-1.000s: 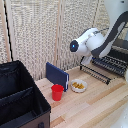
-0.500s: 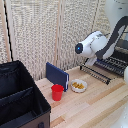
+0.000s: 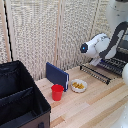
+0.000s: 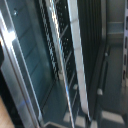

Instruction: With care, position your gripper close to the oven tray handle. Make sure to grip the handle tightly. Delicately and attentively pull the tray out from the oven.

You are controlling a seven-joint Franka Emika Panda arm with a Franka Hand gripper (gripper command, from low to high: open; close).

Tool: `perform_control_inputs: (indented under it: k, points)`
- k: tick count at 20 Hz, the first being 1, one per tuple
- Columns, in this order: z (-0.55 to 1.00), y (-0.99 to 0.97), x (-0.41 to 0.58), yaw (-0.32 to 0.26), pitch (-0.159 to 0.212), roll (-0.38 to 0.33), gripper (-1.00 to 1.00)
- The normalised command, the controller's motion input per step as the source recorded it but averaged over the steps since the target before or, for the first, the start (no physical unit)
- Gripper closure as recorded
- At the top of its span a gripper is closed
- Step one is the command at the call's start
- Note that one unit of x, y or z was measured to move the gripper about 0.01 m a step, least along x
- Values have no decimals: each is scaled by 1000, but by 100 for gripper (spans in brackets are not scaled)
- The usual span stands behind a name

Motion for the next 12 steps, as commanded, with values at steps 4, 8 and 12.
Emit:
perform_control_inputs:
  k: [4,8,12]
  points:
    - [-1,-394,120,0,22,16,-100]
    - [0,-168,21,0,0,-10,100]
    - [0,4,0,0,0,-66,100]
